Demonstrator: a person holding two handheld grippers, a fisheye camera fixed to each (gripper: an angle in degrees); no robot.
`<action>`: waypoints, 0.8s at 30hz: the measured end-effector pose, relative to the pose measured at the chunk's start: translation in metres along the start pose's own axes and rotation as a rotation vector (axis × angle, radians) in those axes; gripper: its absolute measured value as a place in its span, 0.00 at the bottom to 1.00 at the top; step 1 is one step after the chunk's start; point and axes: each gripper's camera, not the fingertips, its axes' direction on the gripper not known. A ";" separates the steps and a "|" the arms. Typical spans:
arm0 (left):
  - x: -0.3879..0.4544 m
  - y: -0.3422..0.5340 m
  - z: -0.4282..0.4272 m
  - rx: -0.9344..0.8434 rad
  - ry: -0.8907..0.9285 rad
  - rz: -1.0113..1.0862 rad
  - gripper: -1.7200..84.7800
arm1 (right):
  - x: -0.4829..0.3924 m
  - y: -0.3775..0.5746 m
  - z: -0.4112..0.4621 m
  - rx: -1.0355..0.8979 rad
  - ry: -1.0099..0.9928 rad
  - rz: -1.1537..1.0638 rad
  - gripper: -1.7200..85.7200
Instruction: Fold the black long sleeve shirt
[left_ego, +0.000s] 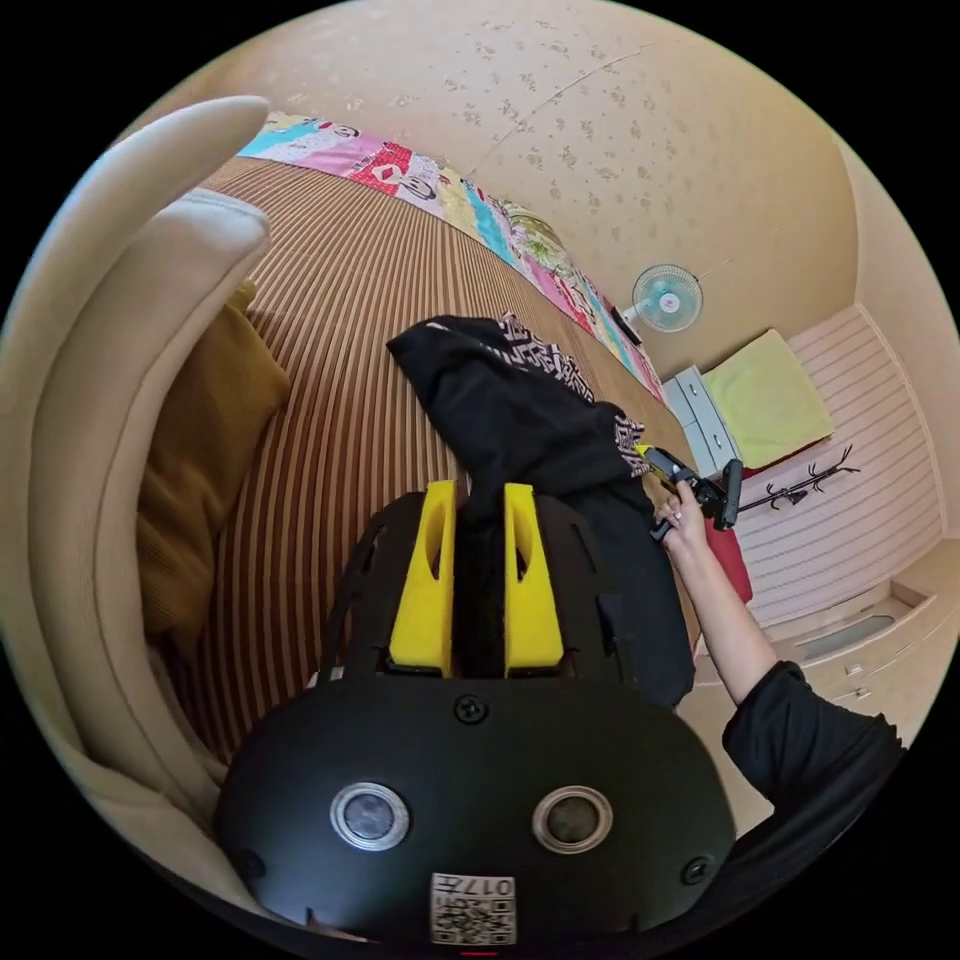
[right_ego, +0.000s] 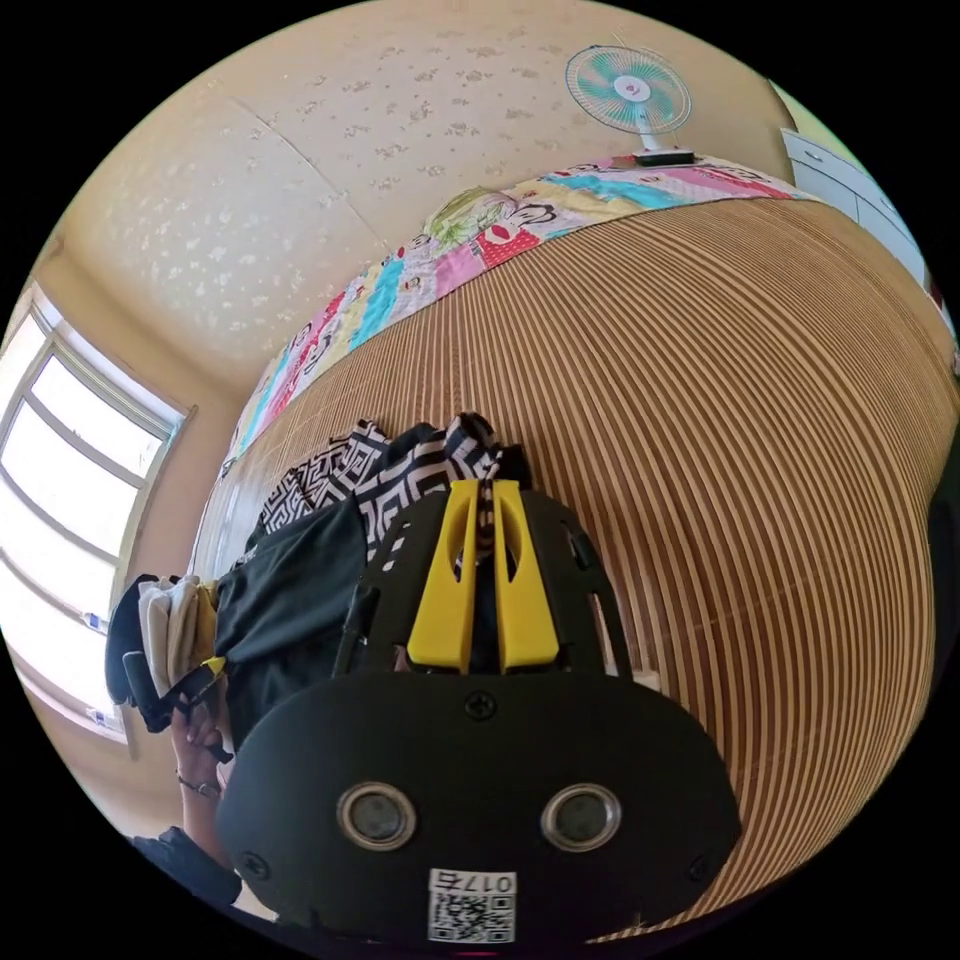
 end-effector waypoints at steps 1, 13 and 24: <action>-0.001 -0.002 -0.002 0.022 0.004 -0.009 0.14 | -0.005 0.000 -0.008 0.033 -0.009 0.002 0.05; -0.035 -0.101 0.041 0.077 -0.131 -0.160 0.03 | -0.041 -0.005 -0.056 0.040 -0.051 -0.013 0.05; 0.005 -0.023 -0.020 0.151 0.183 -0.007 0.16 | -0.044 0.030 -0.114 0.055 -0.122 0.022 0.11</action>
